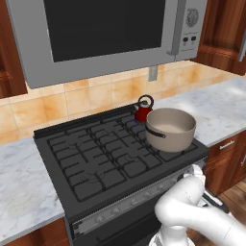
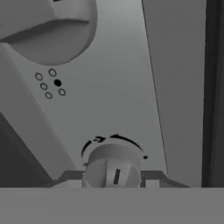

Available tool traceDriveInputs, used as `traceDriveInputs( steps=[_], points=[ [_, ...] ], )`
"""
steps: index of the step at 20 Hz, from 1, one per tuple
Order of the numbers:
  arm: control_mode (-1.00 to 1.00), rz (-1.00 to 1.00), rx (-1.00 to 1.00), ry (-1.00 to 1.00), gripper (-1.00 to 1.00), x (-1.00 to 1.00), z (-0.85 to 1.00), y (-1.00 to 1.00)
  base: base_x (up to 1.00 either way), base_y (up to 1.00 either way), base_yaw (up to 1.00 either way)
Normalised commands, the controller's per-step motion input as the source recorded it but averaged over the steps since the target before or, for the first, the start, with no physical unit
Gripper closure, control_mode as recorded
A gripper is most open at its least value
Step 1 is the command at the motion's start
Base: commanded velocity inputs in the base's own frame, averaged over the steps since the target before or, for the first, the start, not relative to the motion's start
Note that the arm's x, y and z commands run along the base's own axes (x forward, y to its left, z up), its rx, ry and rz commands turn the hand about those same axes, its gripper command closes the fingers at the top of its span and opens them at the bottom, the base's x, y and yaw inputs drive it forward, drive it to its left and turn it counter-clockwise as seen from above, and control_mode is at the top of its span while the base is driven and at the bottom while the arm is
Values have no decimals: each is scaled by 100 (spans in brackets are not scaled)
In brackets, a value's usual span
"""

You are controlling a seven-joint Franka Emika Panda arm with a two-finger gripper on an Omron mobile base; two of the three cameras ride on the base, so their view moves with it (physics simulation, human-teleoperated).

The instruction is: Pick the kettle from the cabinet and place it on a stove burner. Then pick the pot from the counter and place it on another stove burner. Finally, turn both burners on.

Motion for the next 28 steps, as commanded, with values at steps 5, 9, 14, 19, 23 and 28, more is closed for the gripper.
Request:
traceDriveInputs(
  steps=[5,9,14,19,23,28],
  points=[
    [-100,0,0,0,-100,0,-1,4,0,0,0],
    [-100,0,6,-9,-100,-25,0,-8,0,0,0],
    [-100,0,8,-16,-100,-51,0,-24,0,0,0],
    [-100,0,7,-17,-100,-57,5,-22,0,0,0],
    [-100,0,18,-11,-100,-41,12,-34,0,0,0],
    [-100,6,36,0,-100,-4,-1,-50,0,0,0]
  ],
)
